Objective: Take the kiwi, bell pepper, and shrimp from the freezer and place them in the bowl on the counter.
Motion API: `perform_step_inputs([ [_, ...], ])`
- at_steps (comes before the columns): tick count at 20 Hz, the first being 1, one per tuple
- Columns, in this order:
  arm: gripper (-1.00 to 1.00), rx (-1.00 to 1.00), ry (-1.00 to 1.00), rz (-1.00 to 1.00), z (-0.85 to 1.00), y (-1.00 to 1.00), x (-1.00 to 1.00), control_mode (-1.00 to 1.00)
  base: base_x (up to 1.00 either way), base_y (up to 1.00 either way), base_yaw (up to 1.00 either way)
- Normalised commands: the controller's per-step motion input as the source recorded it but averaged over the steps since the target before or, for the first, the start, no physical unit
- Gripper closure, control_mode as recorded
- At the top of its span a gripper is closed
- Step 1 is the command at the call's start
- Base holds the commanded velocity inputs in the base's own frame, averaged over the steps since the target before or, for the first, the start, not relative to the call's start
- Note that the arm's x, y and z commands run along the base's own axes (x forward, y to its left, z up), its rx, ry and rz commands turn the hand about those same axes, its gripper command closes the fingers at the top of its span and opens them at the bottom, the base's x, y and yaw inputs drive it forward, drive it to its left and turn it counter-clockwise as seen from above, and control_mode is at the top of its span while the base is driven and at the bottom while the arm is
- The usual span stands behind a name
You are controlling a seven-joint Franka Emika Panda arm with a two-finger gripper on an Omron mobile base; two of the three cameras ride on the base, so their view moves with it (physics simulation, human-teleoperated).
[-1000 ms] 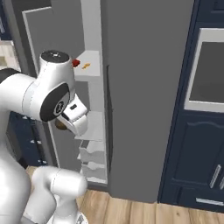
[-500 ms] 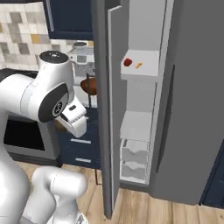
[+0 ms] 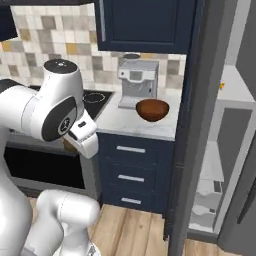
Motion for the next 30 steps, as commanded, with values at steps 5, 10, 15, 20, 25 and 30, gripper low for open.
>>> perform_step_inputs([
  [5, 1.0, 0.0, 0.0, 0.0, 0.0, 0.0, 0.0, 1.0, 1.0, 0.55, -0.23],
  [10, 1.0, 0.0, 0.0, 0.0, 0.0, 0.0, 0.0, 1.0, 1.0, -0.13, -0.3],
  [15, 1.0, 0.0, 0.0, 0.0, 0.0, 0.0, 0.0, 1.0, 1.0, -0.47, -0.25],
  [20, 1.0, 0.0, 0.11, -0.04, -0.19, -0.38, 0.6, -1.0, 0.4, -0.18, -0.05],
  [25, 1.0, -0.02, 0.11, 0.0, -0.51, -0.25, 1.0, -1.0, 0.0, 0.0, 0.0],
  [30, 1.0, -0.02, 0.03, 0.0, -0.65, 0.0, 1.0, -1.0, 0.0, 0.0, 0.0],
])
